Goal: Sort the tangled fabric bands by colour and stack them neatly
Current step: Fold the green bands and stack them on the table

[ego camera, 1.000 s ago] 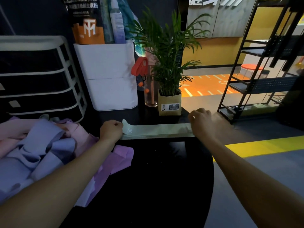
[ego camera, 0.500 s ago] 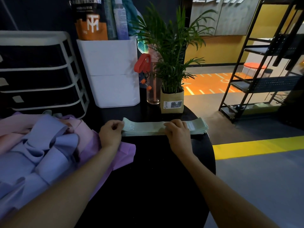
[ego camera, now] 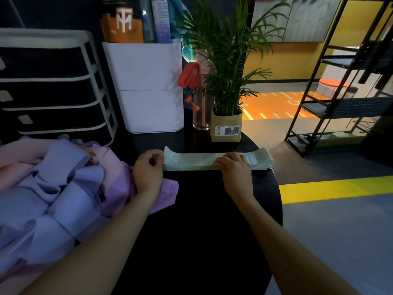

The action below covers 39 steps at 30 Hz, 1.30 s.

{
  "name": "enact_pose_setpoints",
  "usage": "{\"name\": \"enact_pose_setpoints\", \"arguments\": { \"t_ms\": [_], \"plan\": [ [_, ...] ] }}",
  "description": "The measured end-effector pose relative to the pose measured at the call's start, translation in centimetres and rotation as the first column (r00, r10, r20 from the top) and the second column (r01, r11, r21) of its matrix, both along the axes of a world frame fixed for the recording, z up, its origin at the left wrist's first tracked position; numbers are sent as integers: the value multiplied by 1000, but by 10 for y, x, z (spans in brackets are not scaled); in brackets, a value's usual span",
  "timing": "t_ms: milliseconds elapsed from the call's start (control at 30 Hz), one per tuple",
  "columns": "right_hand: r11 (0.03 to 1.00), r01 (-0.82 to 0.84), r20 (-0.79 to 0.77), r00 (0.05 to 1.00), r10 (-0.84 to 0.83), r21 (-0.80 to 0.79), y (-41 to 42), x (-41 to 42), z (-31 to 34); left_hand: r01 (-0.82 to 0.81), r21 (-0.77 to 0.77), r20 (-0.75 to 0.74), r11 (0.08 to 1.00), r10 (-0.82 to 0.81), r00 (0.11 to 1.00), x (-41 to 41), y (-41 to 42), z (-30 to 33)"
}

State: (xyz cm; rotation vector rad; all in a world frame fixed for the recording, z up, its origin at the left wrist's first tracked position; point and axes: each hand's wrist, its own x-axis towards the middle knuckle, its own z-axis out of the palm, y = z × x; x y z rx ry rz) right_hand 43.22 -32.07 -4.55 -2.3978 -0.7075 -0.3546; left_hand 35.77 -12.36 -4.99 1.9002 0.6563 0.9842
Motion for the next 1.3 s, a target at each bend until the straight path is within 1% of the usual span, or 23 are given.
{"name": "enact_pose_setpoints", "arguments": {
  "t_ms": [133,300,567,633,767,867,1033,1167,1300],
  "plan": [
    [1000,20,18,1000,-20,-10,2,0,-1,-20,41,21,999,20,1000,1,2,-1],
    [998,61,42,997,-60,-5,2,-1,-2,25,67,0,997,-25,1000,3,4,-5],
    [999,46,36,998,-45,-21,2,0,-2,23,27,-8,999,-23,1000,3,6,-5],
    [999,32,23,999,-31,-29,2,-1,1,37,22,-36,999,-36,999,1,6,-1],
    [999,11,2,1000,-11,-47,6,-7,8,135,-7,-168,991,-134,977,-5,9,16],
    [1000,5,-2,1000,-5,-28,27,-22,23,178,29,-227,984,-167,959,-16,14,34],
    [994,-110,4,994,110,25,79,-53,60,252,47,-187,967,-239,953,-50,28,66],
    [976,-217,4,976,217,14,117,-82,84,320,138,-210,938,-288,934,-92,47,92],
    [952,-304,-17,952,305,45,154,-109,101,269,213,-130,939,-246,961,-138,75,118]
  ]
}}
